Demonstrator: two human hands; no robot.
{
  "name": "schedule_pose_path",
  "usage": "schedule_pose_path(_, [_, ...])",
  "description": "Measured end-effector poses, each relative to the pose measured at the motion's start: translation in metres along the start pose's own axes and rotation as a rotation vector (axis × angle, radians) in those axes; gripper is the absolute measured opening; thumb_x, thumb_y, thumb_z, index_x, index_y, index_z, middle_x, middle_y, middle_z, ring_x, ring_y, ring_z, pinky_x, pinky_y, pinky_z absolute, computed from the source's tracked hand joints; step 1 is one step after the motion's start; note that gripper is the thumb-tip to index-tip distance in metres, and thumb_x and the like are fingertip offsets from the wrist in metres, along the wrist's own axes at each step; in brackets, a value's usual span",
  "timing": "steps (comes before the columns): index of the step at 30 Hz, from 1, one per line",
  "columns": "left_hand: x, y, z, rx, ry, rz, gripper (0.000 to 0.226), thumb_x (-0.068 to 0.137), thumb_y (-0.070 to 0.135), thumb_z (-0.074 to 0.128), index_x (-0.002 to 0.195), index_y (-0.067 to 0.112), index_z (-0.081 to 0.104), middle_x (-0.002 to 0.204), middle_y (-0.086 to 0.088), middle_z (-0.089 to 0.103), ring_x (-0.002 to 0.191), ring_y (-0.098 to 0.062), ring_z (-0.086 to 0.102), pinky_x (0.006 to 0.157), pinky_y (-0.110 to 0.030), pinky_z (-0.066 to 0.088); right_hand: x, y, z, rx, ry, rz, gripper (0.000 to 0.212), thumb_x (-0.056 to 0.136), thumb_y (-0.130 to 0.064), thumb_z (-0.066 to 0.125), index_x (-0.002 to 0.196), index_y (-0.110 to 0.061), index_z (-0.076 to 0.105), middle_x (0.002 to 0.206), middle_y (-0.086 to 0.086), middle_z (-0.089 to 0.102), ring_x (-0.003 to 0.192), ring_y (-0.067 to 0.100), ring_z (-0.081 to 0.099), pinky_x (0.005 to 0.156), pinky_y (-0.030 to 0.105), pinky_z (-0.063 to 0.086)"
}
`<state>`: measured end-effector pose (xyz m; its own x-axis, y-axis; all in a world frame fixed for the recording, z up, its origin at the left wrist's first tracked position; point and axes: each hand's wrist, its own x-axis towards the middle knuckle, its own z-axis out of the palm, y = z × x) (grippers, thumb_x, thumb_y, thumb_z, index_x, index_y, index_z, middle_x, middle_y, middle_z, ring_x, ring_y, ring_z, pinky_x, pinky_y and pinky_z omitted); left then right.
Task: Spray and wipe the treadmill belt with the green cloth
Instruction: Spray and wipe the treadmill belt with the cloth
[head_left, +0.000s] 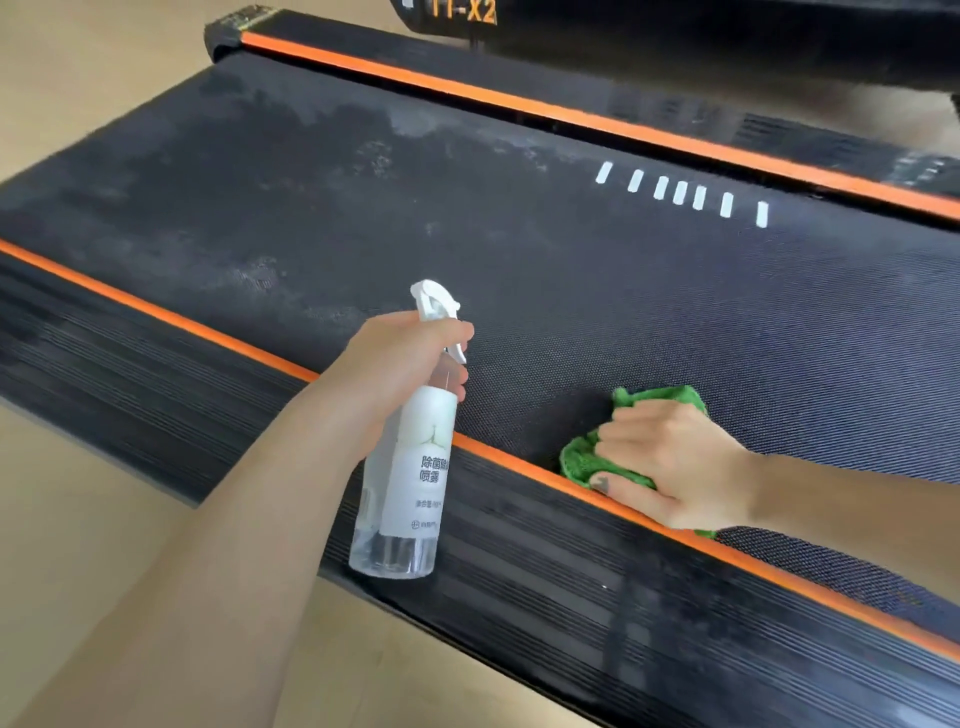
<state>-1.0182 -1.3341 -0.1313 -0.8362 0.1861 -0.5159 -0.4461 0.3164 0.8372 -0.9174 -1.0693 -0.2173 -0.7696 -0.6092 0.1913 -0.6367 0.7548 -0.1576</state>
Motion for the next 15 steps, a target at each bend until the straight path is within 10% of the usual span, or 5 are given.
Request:
schedule_pose_path(9, [0.006,-0.002,0.000,-0.034,0.068,0.010,0.014,0.095,0.026,0.072,0.093,0.013,0.072,0.063,-0.007,0.074,0.054,-0.018,0.069,0.061,-0.027,0.051,0.143,-0.009,0.035,0.057,0.238,0.115,0.043,0.097,-0.037,0.038,0.067,-0.012,0.055,0.063,0.002,0.053,0.057,0.021,0.041,0.057,0.034,0.043])
schedule_pose_path(15, [0.000,-0.002,-0.006,-0.099,0.090,-0.017,0.014,0.097,0.025,0.071,0.090,0.013,0.070,0.069,-0.008,0.072,0.052,-0.016,0.067,0.047,-0.018,0.053,0.065,-0.016,0.017,0.078,0.062,0.140,0.037,0.103,-0.040,0.042,0.078,-0.017,0.056,0.075,-0.002,0.054,0.072,0.022,0.053,0.074,0.038,0.046])
